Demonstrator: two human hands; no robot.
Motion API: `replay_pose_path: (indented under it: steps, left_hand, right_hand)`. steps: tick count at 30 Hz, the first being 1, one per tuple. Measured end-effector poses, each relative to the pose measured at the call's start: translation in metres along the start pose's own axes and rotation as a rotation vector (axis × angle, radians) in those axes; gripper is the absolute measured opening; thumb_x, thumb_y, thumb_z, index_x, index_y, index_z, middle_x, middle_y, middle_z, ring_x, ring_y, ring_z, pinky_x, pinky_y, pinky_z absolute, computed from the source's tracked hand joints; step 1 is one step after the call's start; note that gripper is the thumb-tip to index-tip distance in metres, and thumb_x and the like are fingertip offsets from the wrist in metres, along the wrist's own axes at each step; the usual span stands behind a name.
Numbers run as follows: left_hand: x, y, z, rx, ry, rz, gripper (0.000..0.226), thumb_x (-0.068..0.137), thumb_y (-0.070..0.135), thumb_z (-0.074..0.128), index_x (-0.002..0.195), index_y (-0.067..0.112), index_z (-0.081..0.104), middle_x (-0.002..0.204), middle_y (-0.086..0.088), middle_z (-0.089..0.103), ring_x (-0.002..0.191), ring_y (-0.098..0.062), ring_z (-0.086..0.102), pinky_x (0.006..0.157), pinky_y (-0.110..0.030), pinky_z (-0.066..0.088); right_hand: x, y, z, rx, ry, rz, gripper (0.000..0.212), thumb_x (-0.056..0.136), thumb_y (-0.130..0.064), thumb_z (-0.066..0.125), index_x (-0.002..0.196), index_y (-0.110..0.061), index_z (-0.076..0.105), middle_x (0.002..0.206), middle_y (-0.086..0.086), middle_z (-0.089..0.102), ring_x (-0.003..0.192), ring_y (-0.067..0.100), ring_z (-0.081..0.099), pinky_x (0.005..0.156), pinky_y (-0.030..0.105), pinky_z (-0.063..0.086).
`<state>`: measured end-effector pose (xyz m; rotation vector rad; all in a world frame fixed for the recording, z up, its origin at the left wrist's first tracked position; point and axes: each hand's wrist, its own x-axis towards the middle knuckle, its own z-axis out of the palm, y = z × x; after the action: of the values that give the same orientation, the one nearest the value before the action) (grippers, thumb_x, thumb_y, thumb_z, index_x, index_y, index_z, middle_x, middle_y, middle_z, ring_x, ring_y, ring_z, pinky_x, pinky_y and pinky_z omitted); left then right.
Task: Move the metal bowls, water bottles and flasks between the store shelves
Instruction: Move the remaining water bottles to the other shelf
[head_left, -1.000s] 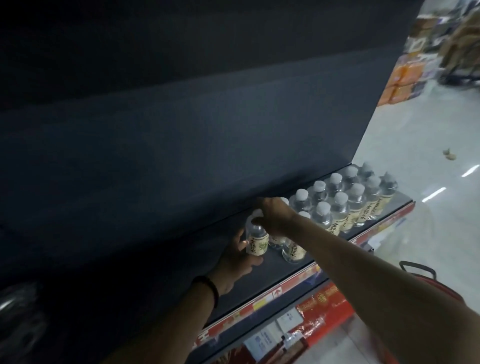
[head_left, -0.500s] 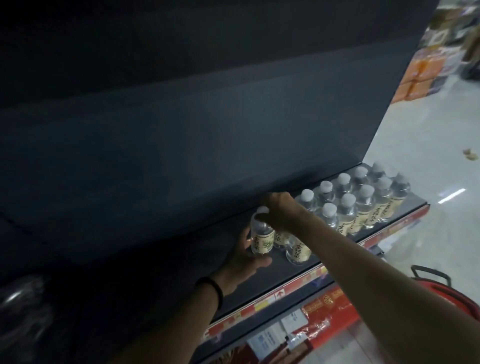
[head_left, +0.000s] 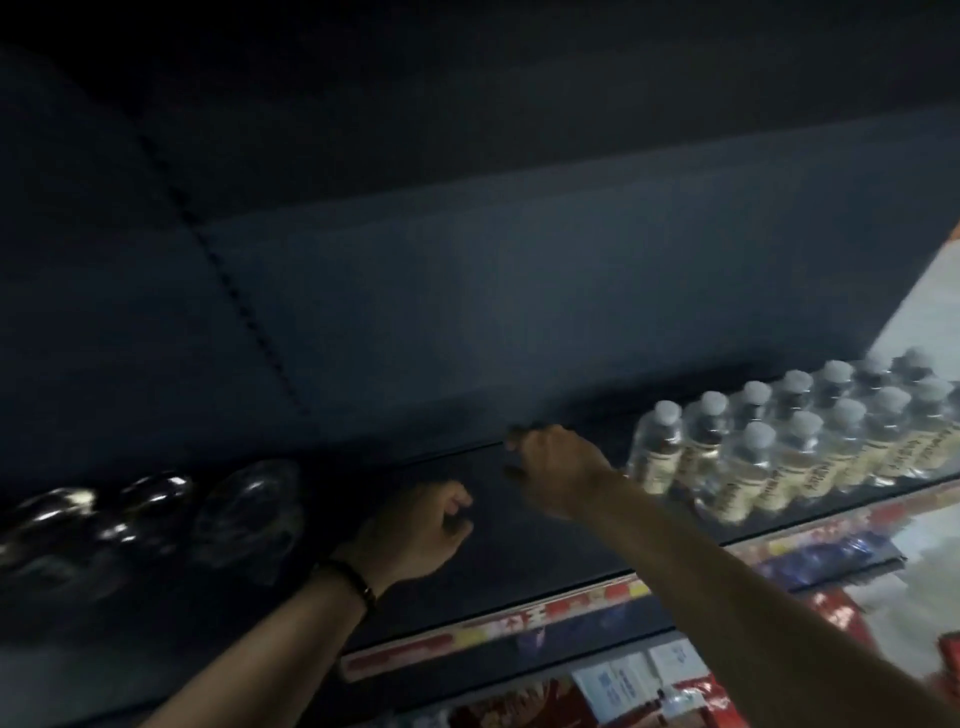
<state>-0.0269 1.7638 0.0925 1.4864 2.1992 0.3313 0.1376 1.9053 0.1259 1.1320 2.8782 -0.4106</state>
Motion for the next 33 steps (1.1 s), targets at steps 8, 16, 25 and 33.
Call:
replay_pose_path:
  steps: [8,16,25,33]
  left_hand:
    - [-0.151,-0.162,-0.081,0.221,0.121,-0.139,0.033,0.099,0.050,0.063,0.129,0.036,0.069,0.132,0.009,0.073,0.123,-0.019,0.069,0.100,-0.033,0.057]
    - [-0.280,-0.307,-0.134,0.210,0.173,-0.378,0.028,0.095,0.052,0.062,0.118,0.037,0.068,0.121,0.007,0.072,0.113,-0.024,0.071,0.086,-0.034,0.058]
    - [-0.361,-0.421,-0.173,0.176,0.256,-0.677,0.035,0.087,0.051,0.053,0.110,0.028,0.063,0.114,-0.004,0.074,0.108,-0.033,0.073,0.081,-0.041,0.060]
    - [-0.410,-0.508,-0.203,0.111,0.348,-0.831,0.040,0.092,0.047,0.060,0.130,0.034,0.064,0.136,-0.001,0.067,0.126,-0.026,0.067,0.093,-0.038,0.058]
  right_hand:
    - [-0.022,-0.212,0.042,0.058,-0.131,-0.172,0.052,0.104,-0.050,0.056,0.150,-0.027,0.049,0.156,0.007,0.046,0.142,0.032,0.046,0.107,0.043,0.046]
    - [-0.025,-0.412,0.089,0.044,-0.178,-0.358,0.051,0.097,-0.056,0.062,0.141,-0.031,0.053,0.148,0.000,0.047,0.135,0.027,0.050,0.106,0.041,0.047]
    - [0.017,-0.551,0.114,0.058,-0.213,-0.624,0.049,0.099,-0.053,0.064,0.141,-0.030,0.054,0.145,-0.002,0.050,0.134,0.023,0.052,0.109,0.040,0.046]
    - [0.056,-0.687,0.149,0.064,-0.262,-0.768,0.036,0.096,-0.051,0.064,0.123,-0.029,0.057,0.128,0.001,0.058,0.117,0.025,0.062,0.096,0.040,0.053]
